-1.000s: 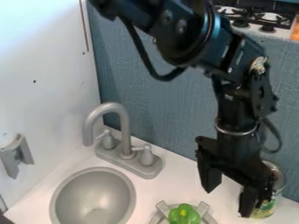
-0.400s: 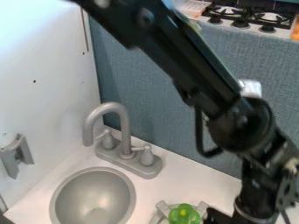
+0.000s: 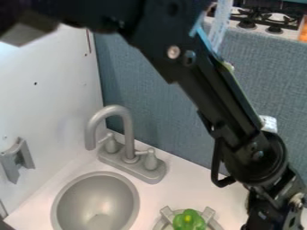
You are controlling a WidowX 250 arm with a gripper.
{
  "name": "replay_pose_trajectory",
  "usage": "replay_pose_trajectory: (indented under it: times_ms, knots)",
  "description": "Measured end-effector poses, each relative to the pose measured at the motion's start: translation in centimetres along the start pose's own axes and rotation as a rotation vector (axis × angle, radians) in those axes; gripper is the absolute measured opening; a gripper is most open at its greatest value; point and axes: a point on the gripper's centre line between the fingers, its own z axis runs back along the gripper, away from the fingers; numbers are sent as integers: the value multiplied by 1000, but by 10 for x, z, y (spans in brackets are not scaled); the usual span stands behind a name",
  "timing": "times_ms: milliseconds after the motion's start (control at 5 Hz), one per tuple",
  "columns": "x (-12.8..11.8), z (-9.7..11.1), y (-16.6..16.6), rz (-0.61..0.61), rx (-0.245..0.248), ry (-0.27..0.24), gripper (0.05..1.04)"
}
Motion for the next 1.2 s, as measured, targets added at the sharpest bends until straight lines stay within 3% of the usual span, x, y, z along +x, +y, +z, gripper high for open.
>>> replay_pose_trajectory:
  times_ms: [400,800,1000,1200]
  knots:
    - [0,-10,4,9,9,-3,1000]
    - [6,-28,5,3,18,42,1000]
    - [10,-37,3,-10,-8,38,962]
    - [15,-40,8,4,-23,23,693]
